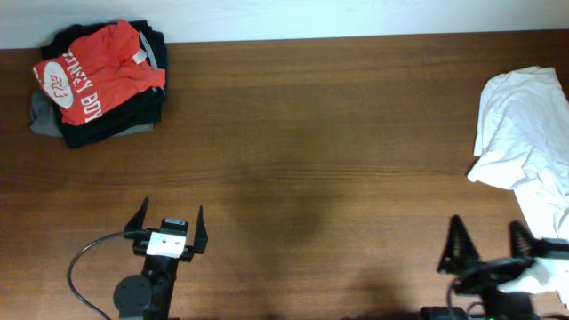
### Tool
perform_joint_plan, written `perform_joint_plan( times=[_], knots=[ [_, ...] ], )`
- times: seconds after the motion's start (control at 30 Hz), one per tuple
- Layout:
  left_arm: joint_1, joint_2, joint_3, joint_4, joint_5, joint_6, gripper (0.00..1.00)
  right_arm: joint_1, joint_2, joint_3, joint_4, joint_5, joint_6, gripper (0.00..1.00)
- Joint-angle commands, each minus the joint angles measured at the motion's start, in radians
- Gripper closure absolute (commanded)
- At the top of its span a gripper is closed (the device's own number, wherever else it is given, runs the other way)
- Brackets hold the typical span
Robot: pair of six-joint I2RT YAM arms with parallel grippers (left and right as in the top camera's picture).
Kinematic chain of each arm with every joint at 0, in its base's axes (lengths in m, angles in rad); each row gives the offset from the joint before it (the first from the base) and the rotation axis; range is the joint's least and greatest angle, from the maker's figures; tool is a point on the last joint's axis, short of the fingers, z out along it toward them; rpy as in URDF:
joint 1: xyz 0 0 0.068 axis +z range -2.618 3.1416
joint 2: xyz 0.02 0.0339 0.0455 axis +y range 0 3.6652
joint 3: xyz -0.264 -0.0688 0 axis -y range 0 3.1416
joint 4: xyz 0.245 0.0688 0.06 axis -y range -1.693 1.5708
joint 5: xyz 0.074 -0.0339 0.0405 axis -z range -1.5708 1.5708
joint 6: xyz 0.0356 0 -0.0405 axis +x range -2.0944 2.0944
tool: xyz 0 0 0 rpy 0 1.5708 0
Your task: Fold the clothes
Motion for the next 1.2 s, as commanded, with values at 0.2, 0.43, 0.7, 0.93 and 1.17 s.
perform_joint_plan(
  times=[0.2, 0.43, 0.7, 0.93, 1.17],
  knots=[
    [0.006, -0.005, -0.008, 0.000, -0.006, 0.001, 0.01, 0.009, -0.165, -0.610, 0.557, -0.190, -0.007, 0.02],
    [0.006, -0.005, -0.008, 0.000, -0.006, 0.001, 0.00, 0.009, -0.165, -0.736, 0.715, -0.005, -0.006, 0.02],
    [0.006, -0.005, -0.008, 0.000, -0.006, 0.001, 0.01, 0.009, -0.165, -0.864, 0.824, -0.005, -0.056, 0.02],
    [0.006, -0.005, -0.008, 0.000, -0.006, 0.001, 0.01, 0.009, -0.165, -0.864, 0.770, -0.005, -0.056, 0.02],
    [0.006, -0.005, -0.008, 0.000, -0.006, 0.001, 0.01, 0.009, -0.164, -0.864, 0.770, -0.005, -0.056, 0.02]
  ],
)
